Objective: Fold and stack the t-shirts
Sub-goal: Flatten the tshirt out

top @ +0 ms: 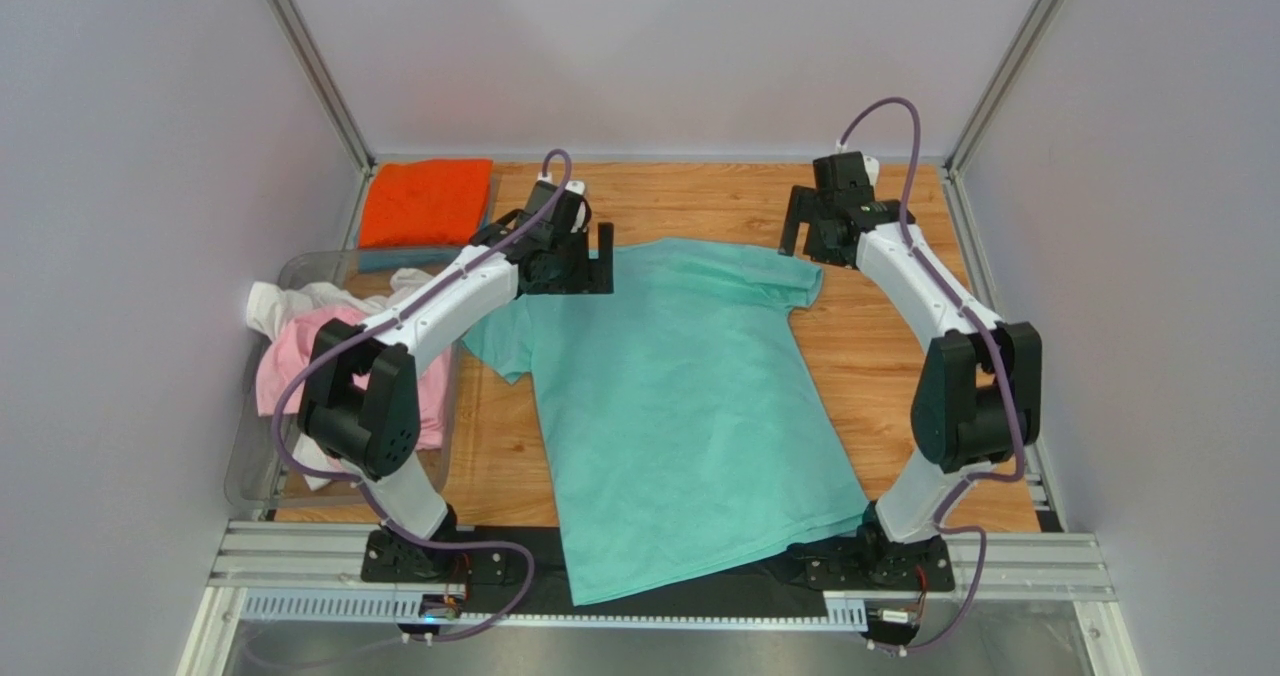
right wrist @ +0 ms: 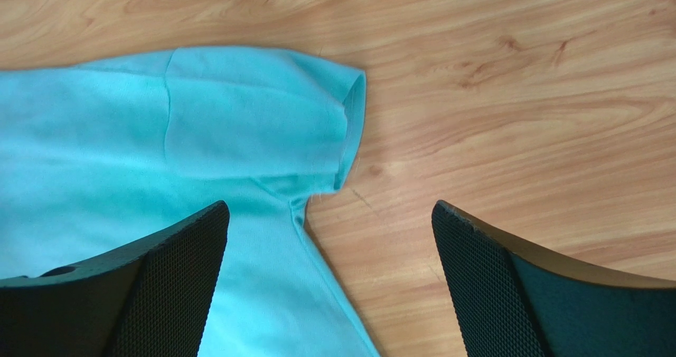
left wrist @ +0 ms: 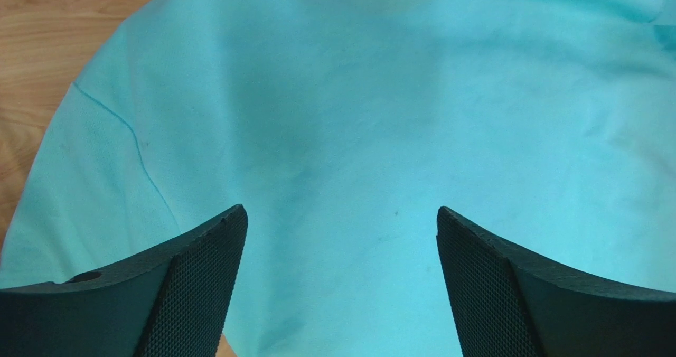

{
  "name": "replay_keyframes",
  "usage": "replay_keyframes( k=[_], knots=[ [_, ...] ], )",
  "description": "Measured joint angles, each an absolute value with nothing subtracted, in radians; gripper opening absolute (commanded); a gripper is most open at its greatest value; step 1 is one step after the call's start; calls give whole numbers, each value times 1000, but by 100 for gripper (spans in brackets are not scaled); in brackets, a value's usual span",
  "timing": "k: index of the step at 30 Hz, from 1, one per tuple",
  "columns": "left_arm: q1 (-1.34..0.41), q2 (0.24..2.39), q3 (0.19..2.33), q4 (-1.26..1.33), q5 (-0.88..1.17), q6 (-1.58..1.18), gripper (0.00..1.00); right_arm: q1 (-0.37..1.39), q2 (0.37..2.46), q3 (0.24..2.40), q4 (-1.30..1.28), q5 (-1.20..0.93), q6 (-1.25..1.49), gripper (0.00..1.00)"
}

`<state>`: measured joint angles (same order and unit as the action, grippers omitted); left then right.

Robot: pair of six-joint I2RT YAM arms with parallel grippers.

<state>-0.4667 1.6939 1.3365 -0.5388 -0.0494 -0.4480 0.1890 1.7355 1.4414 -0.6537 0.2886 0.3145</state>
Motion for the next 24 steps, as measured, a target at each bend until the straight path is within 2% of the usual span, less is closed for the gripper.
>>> replay_keyframes(
  k=[7,15,19,24],
  knots=[
    [-467,1565,1181,-474,55,-473,100,234,1373,1122,-625,183,387,100],
    [-467,1447,931,-368,179,-519,100,443,958,634,-574,58,573,100],
    [-467,1470,899,-321,212,-525,100,458,910,488,-546,9,654,100],
    [-467,1534,870,-254,254,-546,100,458,961,458,-507,19,712,100]
  ],
)
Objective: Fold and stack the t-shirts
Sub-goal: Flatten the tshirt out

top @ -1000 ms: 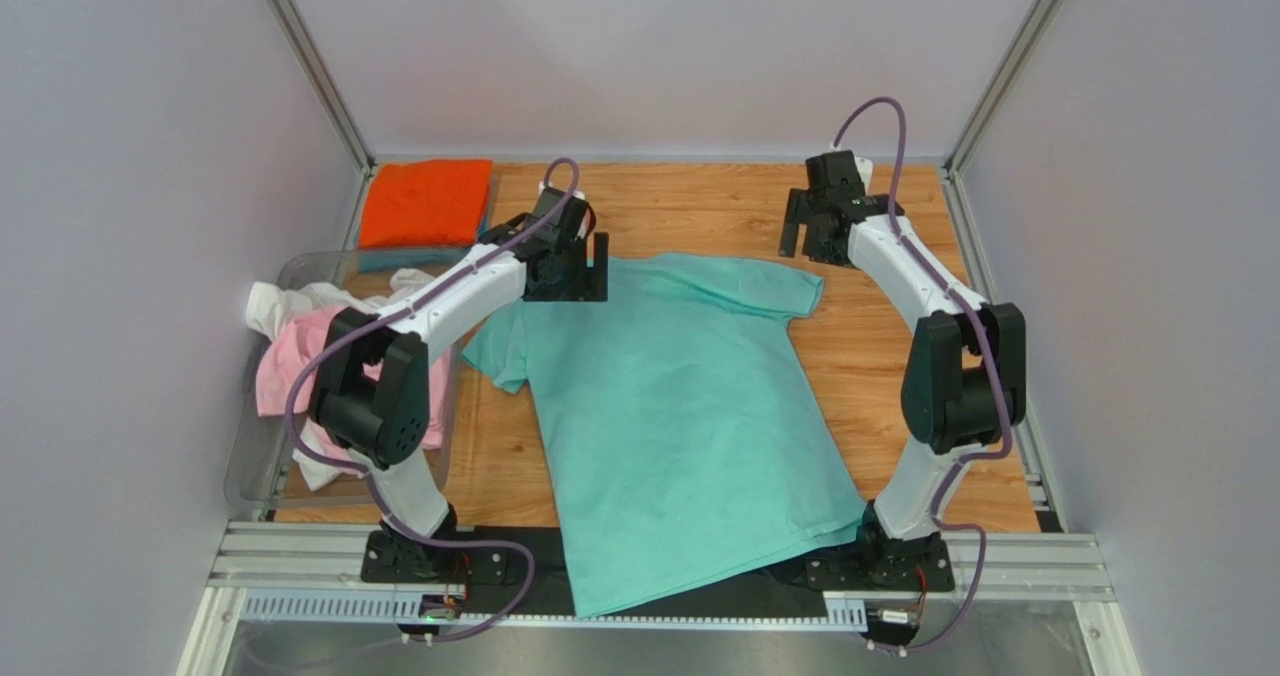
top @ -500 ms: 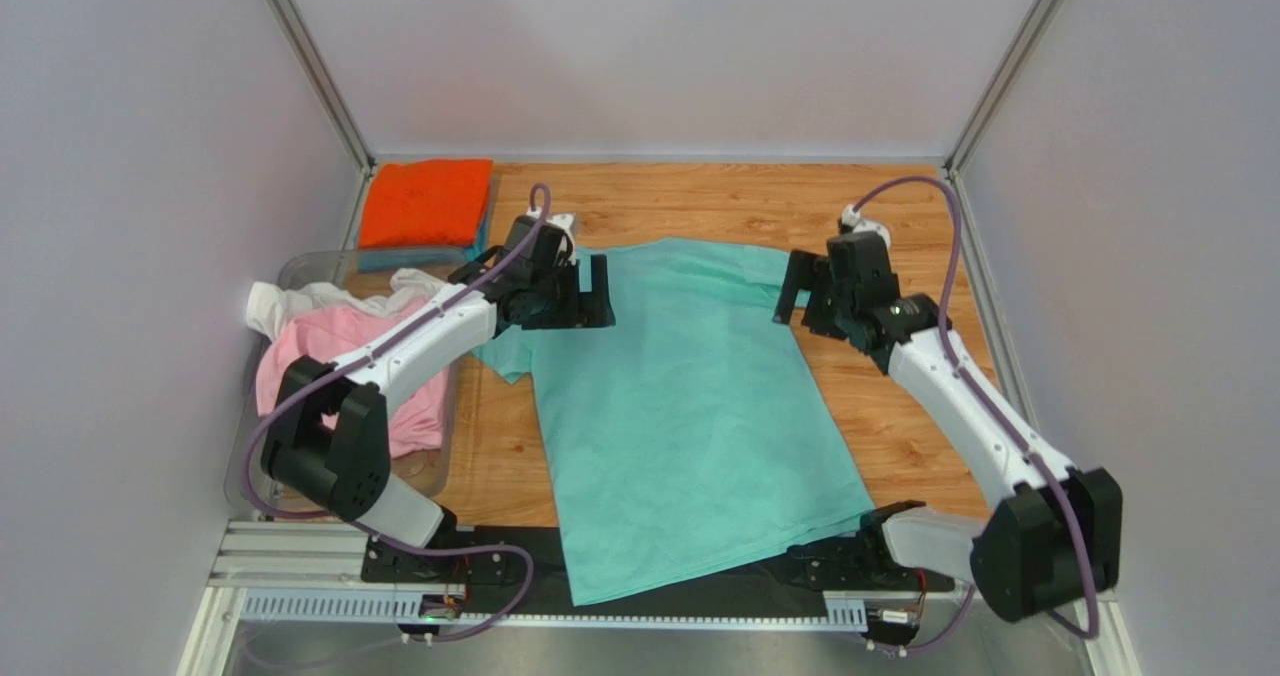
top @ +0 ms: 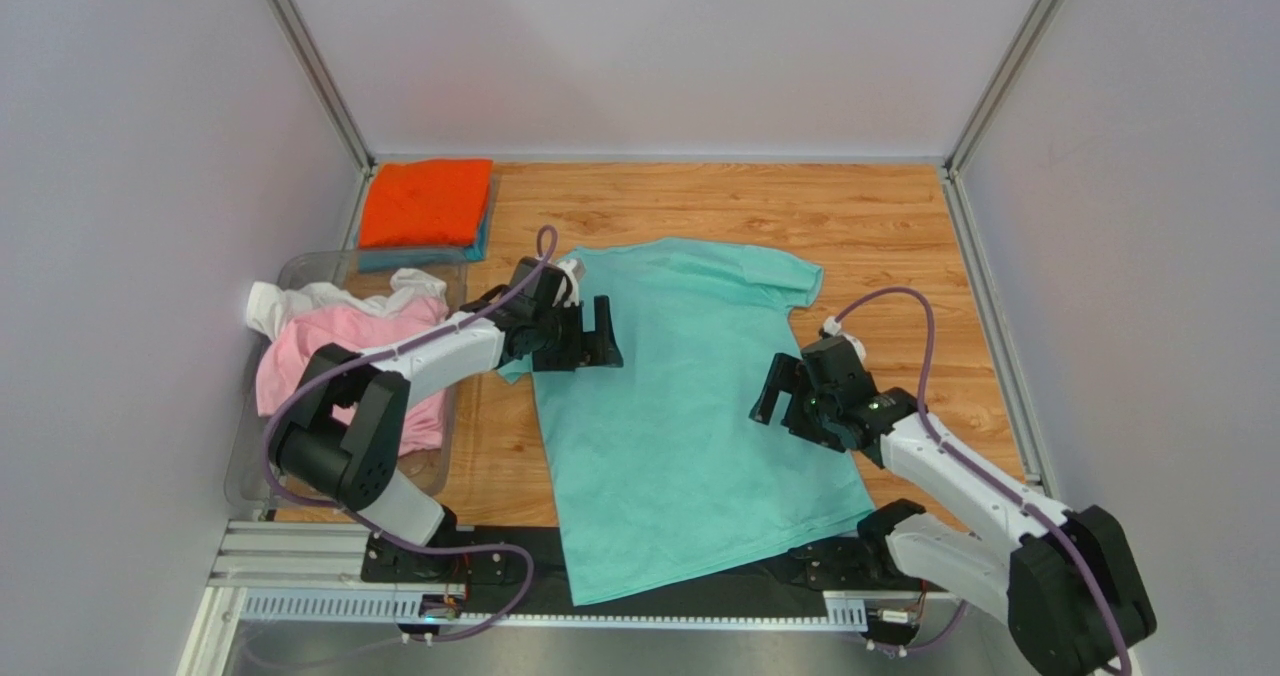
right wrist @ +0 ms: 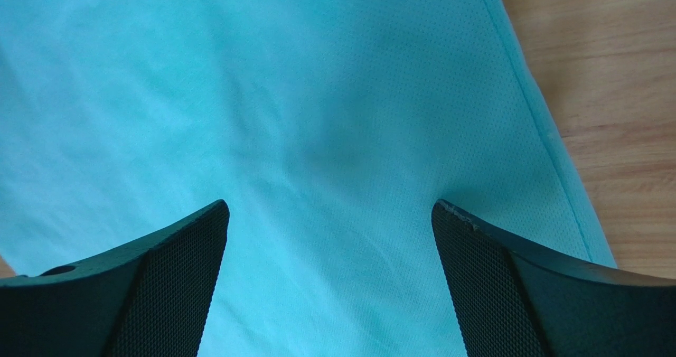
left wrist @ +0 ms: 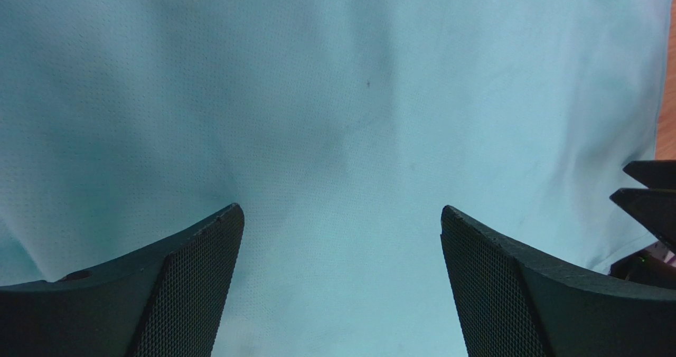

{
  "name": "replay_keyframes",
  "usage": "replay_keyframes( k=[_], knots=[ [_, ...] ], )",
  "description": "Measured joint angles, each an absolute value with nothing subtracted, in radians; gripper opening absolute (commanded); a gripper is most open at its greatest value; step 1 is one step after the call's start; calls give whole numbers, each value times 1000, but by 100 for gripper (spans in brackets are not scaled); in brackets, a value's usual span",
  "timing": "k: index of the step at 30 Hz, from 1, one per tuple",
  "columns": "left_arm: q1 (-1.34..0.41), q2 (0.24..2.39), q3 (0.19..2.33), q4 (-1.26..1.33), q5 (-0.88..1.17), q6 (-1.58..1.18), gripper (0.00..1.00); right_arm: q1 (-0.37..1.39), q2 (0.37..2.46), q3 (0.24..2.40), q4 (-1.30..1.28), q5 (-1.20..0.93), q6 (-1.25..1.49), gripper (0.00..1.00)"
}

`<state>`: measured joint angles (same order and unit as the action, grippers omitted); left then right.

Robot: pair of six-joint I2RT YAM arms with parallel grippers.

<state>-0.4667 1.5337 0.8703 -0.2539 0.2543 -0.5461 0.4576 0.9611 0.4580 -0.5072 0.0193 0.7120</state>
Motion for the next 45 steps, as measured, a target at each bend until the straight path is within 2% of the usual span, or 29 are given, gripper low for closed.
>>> replay_keyframes(
  k=[8,15,24,32,39,42,45],
  knots=[
    [-466,1584,806,-156,329,-588,100,399,1242,576,-436,108,737,100],
    [-535,1575,683,104,429,-715,100,269,1514,802,-435,138,682,100],
    [-813,1570,547,382,385,-976,100,225,1946,1322,-531,139,553,100],
    [-1007,1620,593,425,281,-1102,100,226,2208,1730,-602,104,471,100],
    [-1028,1576,728,224,173,-1032,100,227,2148,1755,-719,114,387,100],
    [-1025,1473,769,75,71,-964,100,228,1998,1664,-736,151,371,100],
    [-1000,1375,853,-78,-27,-877,100,228,1732,1468,-715,199,379,100]
  ],
)
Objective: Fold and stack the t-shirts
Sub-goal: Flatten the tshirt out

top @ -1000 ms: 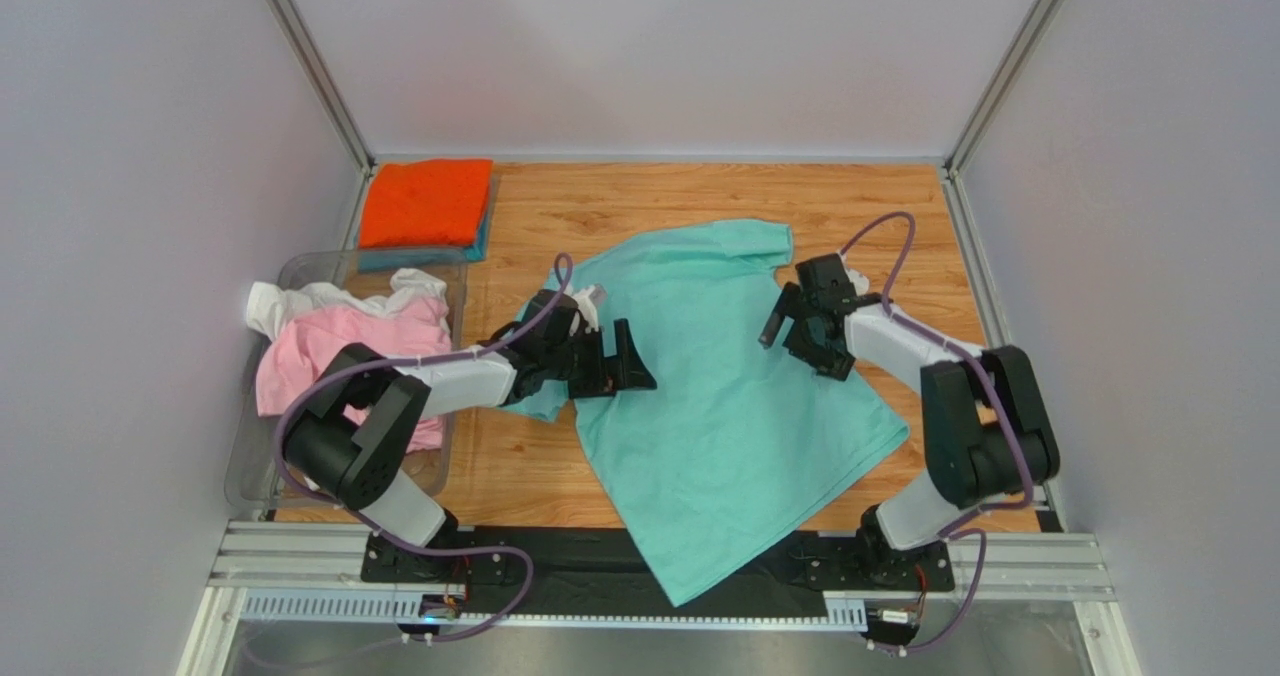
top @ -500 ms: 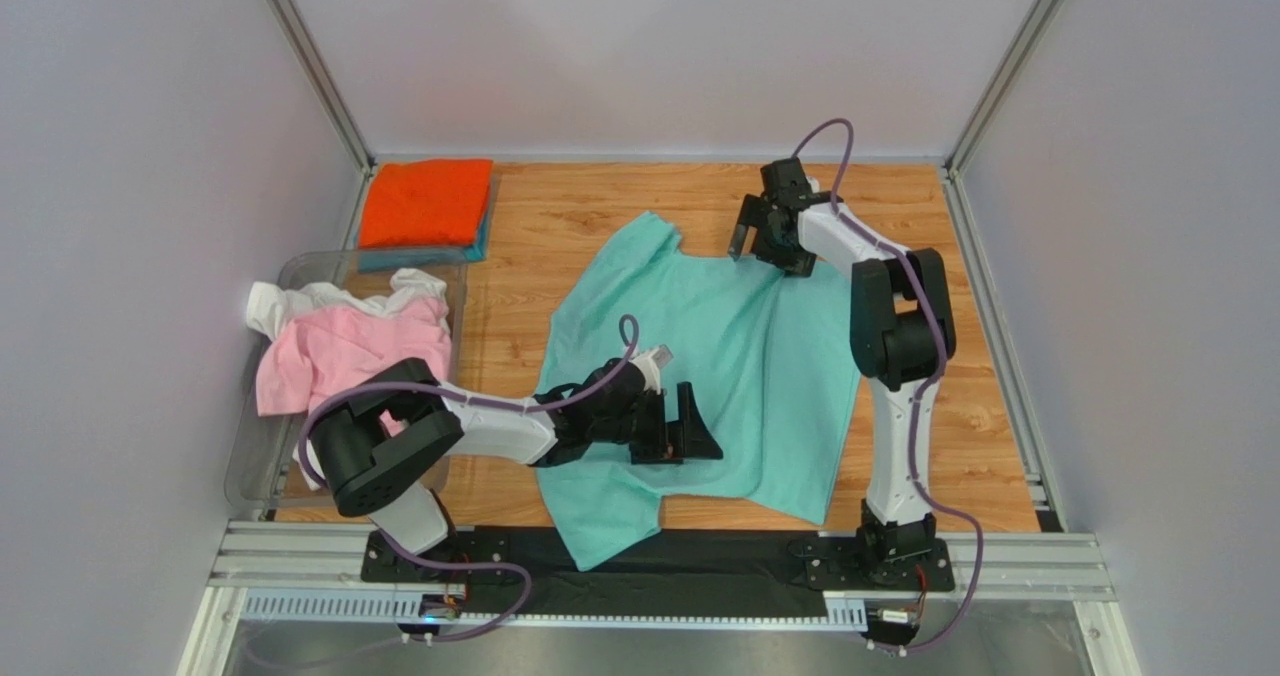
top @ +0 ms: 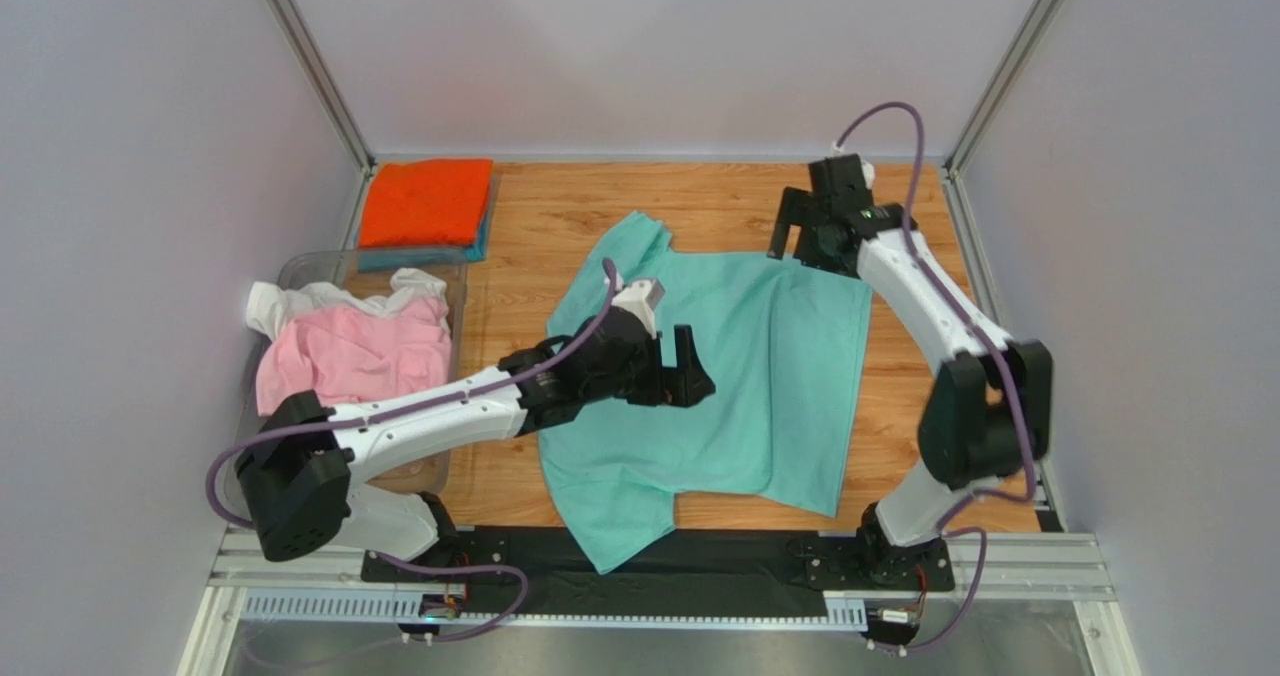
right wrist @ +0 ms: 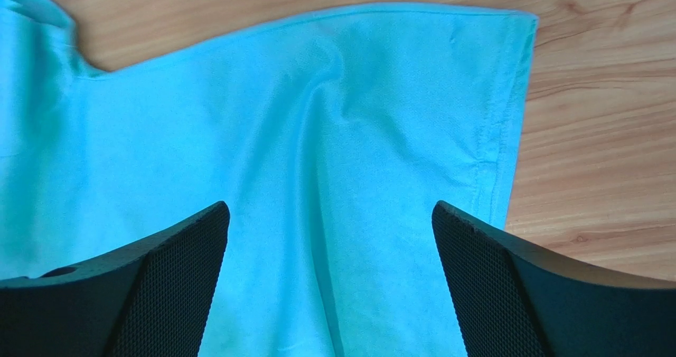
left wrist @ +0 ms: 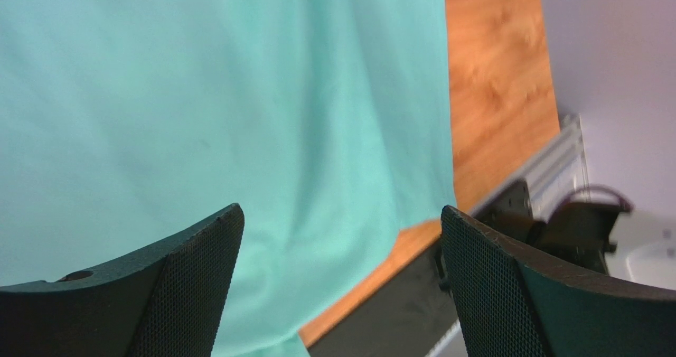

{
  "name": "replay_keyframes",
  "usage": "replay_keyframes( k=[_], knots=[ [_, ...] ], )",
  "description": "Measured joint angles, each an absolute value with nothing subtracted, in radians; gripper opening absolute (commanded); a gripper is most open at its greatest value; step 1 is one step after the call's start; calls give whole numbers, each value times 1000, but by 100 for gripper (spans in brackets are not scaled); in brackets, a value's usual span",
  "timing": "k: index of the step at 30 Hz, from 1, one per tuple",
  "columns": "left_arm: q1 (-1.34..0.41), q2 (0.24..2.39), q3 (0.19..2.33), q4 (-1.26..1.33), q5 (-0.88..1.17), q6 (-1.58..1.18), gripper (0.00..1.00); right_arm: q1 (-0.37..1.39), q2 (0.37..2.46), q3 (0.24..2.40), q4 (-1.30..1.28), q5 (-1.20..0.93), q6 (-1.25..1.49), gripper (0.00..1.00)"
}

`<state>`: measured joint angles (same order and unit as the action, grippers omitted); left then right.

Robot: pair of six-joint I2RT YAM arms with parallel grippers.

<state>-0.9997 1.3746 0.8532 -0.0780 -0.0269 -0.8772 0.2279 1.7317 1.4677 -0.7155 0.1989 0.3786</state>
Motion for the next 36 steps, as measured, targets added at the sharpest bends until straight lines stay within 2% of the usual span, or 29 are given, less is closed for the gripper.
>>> replay_keyframes(
  k=[5,7,11,17,23,36],
  knots=[
    [-804,1354,973,-149,-68,-753,100,228,1346,1100,-611,173,439,100],
    [-693,1417,1045,-154,-52,-702,100,230,1282,974,-582,129,461,100],
    [-541,1661,1266,-169,22,-621,100,242,1283,838,-553,45,484,100],
    [-432,2018,1577,-207,149,-555,100,252,1326,820,-507,46,481,100],
    [-392,2251,1793,-282,218,-506,100,249,1439,847,-488,84,473,100],
    [-387,2366,1923,-376,166,-473,100,209,1588,877,-462,112,474,100]
  ],
)
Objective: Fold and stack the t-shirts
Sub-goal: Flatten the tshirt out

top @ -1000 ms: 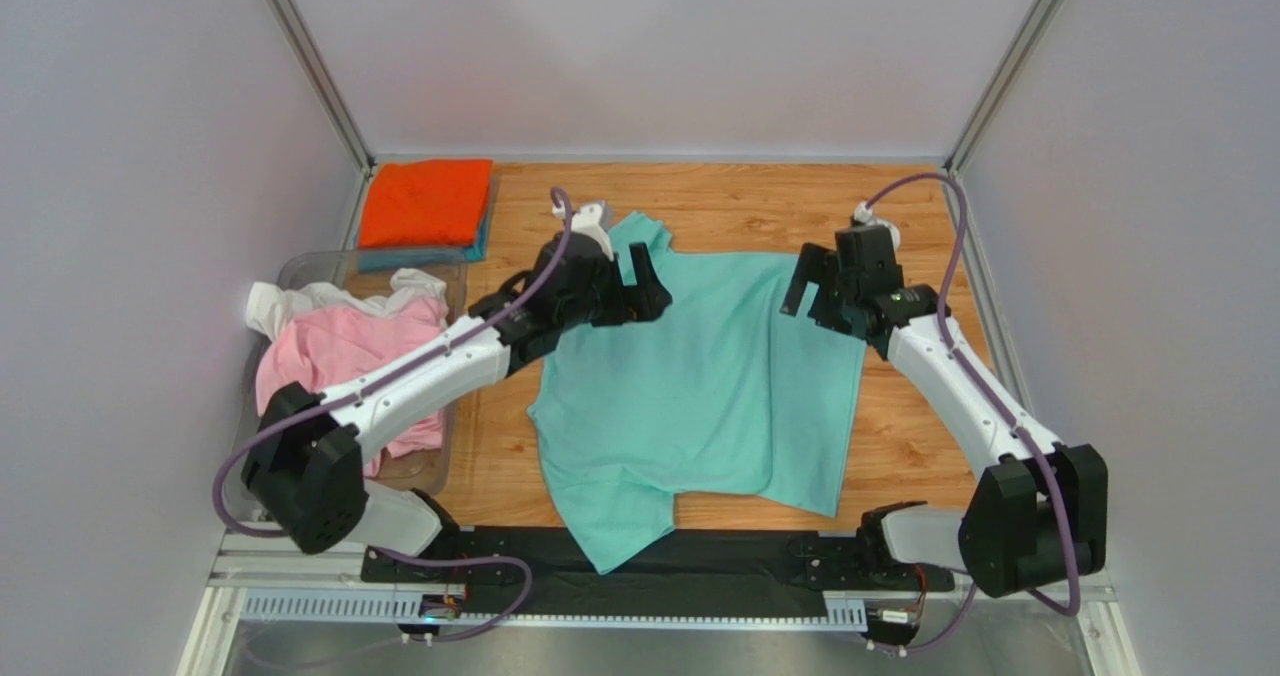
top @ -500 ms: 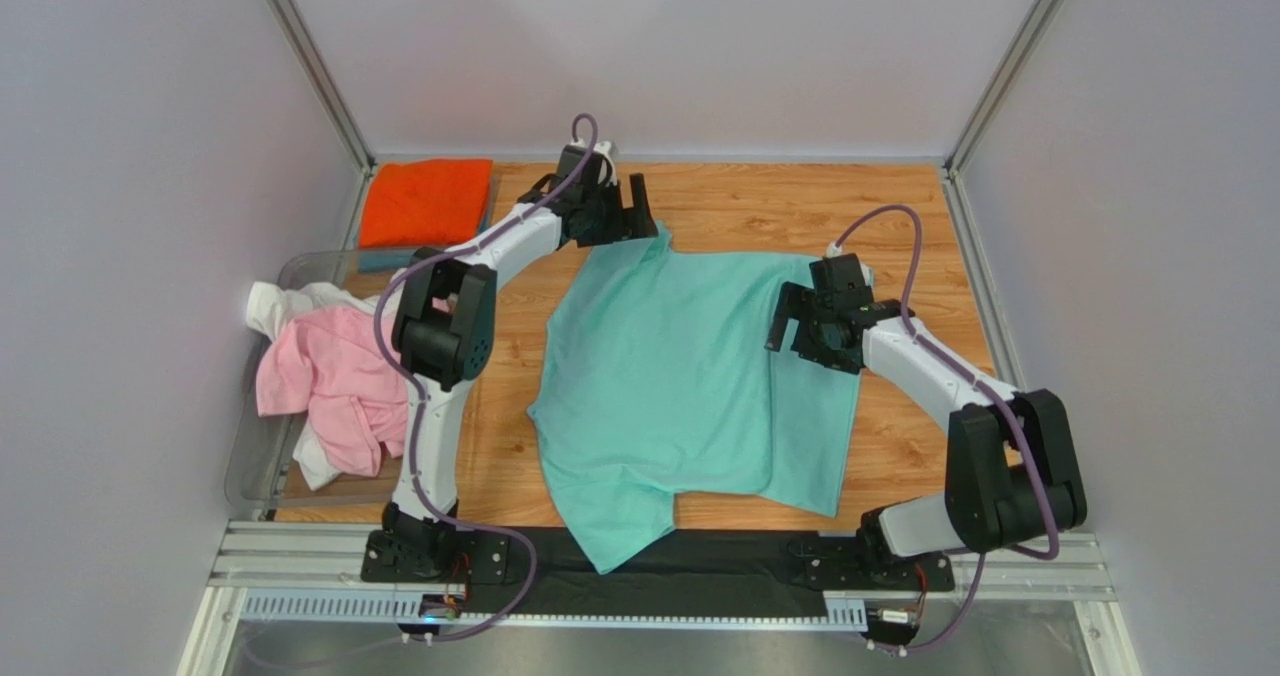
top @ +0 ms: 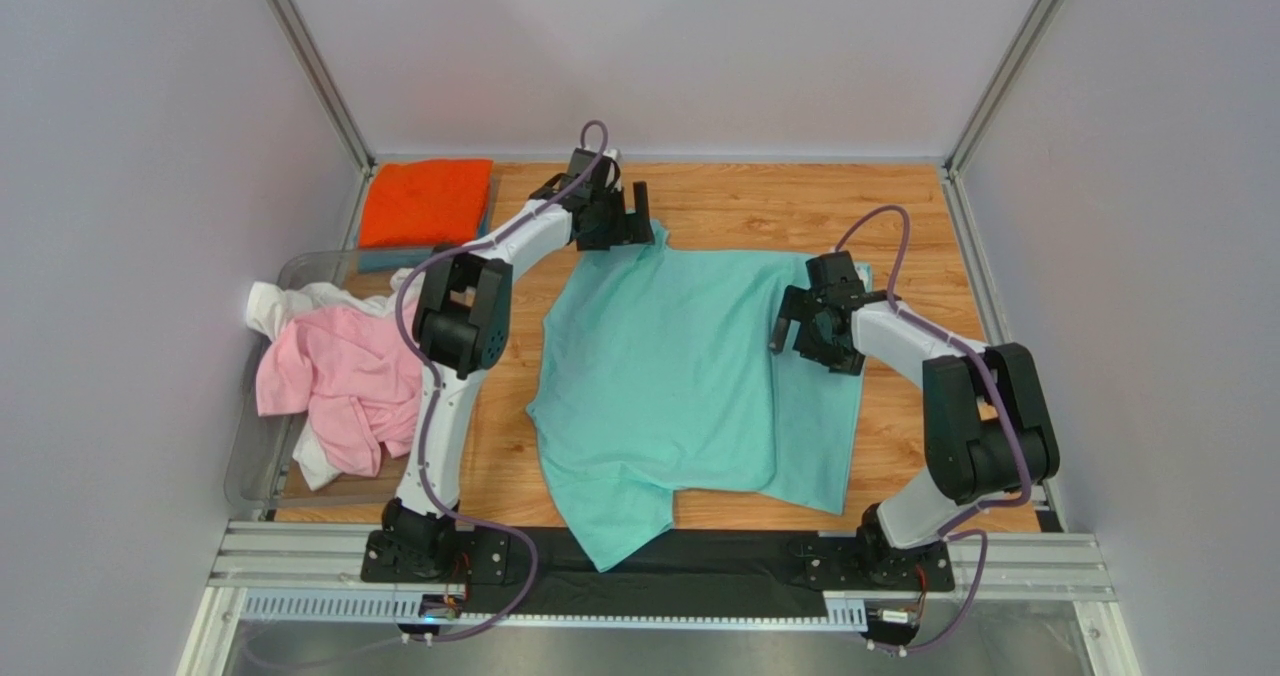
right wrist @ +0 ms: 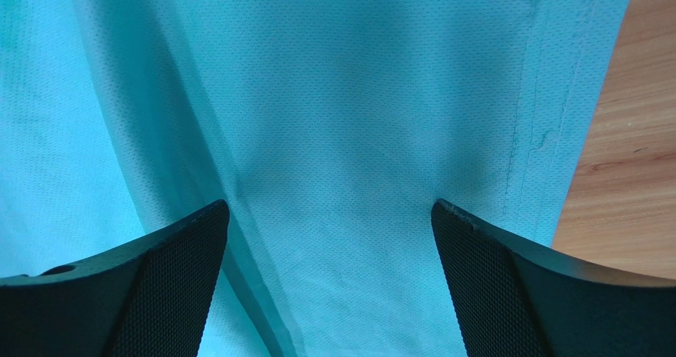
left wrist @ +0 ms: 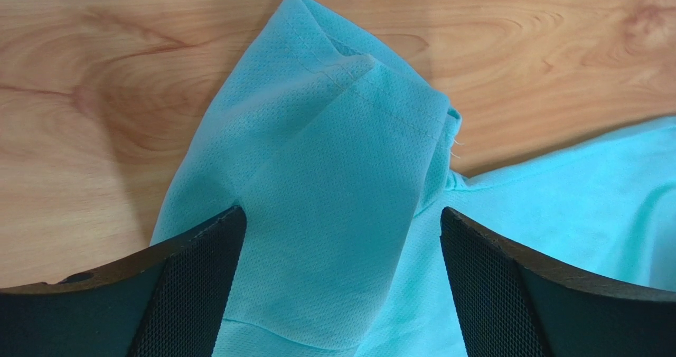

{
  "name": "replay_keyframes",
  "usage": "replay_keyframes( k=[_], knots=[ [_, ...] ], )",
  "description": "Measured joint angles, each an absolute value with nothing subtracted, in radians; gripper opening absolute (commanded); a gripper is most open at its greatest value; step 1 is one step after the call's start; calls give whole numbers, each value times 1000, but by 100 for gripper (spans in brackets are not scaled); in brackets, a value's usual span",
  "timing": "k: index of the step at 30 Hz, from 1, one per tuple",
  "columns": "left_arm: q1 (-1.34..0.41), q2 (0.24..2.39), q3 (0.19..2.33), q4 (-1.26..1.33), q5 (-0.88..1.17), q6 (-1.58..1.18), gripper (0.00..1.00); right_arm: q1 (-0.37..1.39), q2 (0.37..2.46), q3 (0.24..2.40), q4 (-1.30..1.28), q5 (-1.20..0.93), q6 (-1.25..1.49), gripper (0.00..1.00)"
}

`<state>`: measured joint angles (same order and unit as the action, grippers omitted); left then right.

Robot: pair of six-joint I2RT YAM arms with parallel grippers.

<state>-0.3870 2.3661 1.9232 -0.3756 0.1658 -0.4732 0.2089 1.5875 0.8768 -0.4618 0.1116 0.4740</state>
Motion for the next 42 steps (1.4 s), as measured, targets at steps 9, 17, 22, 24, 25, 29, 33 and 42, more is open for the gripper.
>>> replay_keyframes(
  k=[9,17,22,24,25,29,33,42],
  knots=[
    [-337,2351,1909,-405,30,-485,100,174,1594,878,-447,113,474,100],
    [-239,2317,1866,-427,25,-515,100,160,1606,888,-431,110,481,100],
    [-218,2311,1865,-452,26,-522,100,149,1618,904,-428,98,482,100],
    [-217,2311,1871,-462,27,-521,100,147,1624,914,-430,88,480,100],
    [-216,2311,1879,-479,31,-519,100,146,1629,921,-431,79,477,100],
    [-207,2311,1909,-527,89,-509,100,141,1635,961,-462,28,453,100],
    [-202,2263,1890,-542,136,-504,100,141,1627,1046,-486,-48,425,100],
    [-250,1999,1700,-495,197,-492,100,144,1702,1321,-520,-99,391,100]
  ],
)
